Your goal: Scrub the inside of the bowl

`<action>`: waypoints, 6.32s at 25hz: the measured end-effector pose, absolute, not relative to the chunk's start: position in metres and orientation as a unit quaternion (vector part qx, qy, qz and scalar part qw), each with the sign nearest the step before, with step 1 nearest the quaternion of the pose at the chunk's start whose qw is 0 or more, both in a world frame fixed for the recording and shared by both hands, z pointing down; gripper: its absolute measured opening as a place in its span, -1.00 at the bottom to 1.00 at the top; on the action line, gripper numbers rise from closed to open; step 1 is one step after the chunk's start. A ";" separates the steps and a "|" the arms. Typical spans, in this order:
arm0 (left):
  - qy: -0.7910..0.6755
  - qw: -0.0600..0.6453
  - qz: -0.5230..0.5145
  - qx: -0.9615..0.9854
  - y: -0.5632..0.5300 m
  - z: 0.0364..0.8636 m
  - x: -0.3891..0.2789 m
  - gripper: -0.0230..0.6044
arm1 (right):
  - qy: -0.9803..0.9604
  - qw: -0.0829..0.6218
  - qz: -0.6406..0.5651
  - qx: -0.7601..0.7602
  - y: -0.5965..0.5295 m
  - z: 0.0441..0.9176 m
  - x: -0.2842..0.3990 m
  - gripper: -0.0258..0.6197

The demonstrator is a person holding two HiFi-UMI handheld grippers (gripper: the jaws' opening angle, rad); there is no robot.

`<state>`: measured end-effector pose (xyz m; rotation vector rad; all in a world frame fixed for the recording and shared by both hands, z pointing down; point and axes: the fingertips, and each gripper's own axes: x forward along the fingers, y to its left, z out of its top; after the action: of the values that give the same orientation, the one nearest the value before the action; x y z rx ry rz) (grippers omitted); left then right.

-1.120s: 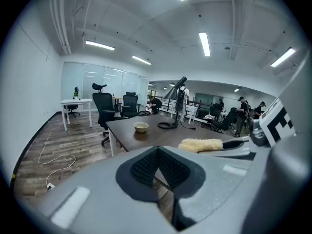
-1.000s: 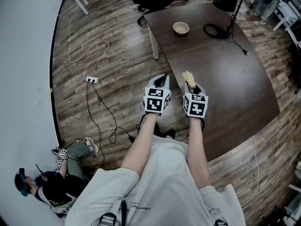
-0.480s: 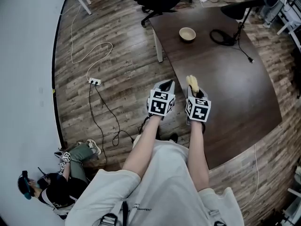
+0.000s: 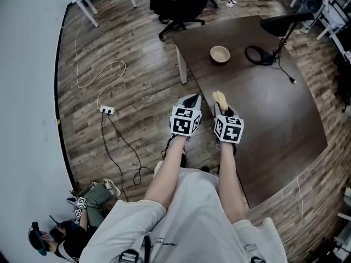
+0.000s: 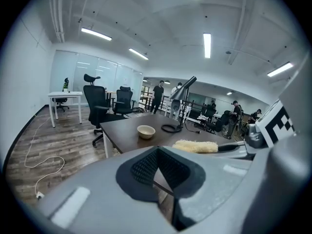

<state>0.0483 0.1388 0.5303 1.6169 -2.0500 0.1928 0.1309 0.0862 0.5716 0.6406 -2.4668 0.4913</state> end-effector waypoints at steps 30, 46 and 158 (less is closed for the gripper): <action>-0.635 0.232 0.164 0.719 0.022 0.548 -0.091 -0.93 | -0.896 0.325 0.152 0.261 -0.026 0.575 0.046 -0.52; -0.551 0.257 0.218 0.763 -0.112 0.585 -0.131 -0.93 | -0.881 0.383 0.149 0.232 -0.117 0.617 -0.002 -0.52; -0.358 0.149 0.343 0.856 -0.242 0.600 -0.018 -0.86 | -0.817 0.497 0.182 0.228 -0.171 0.638 0.016 -0.53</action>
<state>-0.0178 -0.2416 0.6004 2.4592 -1.0279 0.9860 0.0163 -0.1711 0.6379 0.5521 -1.9785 0.4405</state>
